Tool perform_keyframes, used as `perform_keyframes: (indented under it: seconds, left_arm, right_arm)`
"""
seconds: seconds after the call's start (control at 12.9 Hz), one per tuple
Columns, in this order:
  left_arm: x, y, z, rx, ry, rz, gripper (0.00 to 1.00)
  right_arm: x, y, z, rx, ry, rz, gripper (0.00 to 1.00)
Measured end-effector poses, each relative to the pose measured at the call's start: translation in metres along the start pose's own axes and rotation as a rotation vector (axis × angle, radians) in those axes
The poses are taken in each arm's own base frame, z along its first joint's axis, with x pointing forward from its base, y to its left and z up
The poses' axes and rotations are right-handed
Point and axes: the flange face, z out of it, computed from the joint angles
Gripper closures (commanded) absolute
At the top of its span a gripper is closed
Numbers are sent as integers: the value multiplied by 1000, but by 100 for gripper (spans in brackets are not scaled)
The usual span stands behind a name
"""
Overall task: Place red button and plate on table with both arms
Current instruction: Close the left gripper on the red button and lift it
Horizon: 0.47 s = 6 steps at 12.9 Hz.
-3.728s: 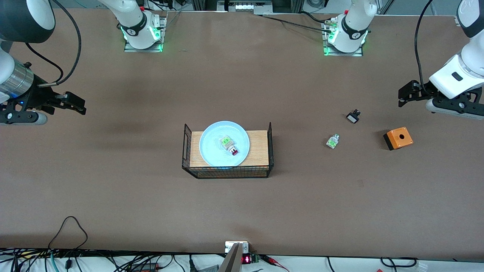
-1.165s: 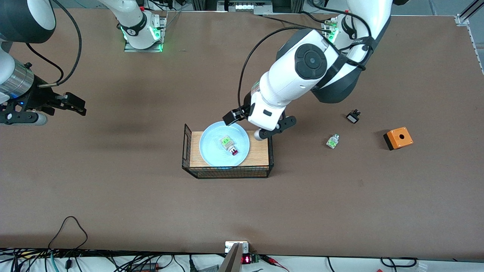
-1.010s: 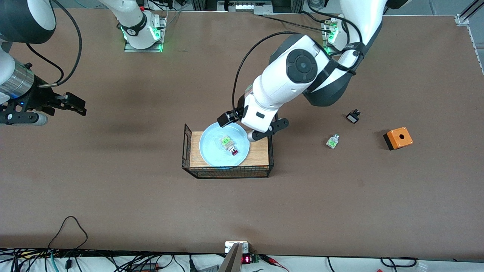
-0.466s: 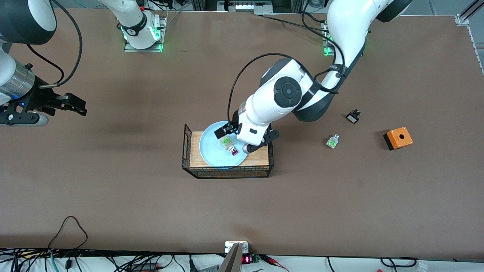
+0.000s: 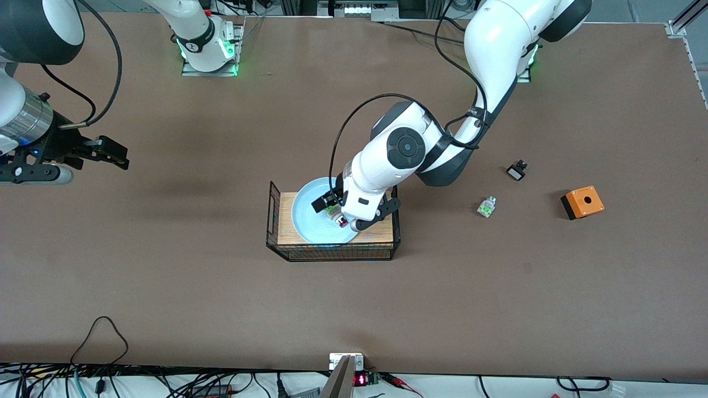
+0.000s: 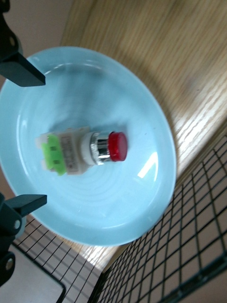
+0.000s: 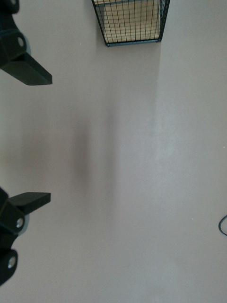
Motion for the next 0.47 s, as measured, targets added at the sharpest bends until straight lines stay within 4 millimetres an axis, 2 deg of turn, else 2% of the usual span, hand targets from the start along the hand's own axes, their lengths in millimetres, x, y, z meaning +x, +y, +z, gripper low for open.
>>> perform_keyframes:
  seconds: [0.16, 0.23, 0.39, 0.47]
  left_arm:
    - [8, -1, 7, -19, 18, -1, 5]
    - [17, -3, 10, -26, 32, -5, 12]
    - [20, -3, 10, -30, 38, -7, 32]
    - [20, -2, 9, -32, 39, -6, 48]
  right_arm:
    - [2, -4, 5, 32, -10, 5, 0]
    - [3, -5, 10, 41, -18, 7, 0]
    - [4, -5, 12, 43, -23, 8, 0]
    - [4, -5, 12, 44, -23, 8, 0]
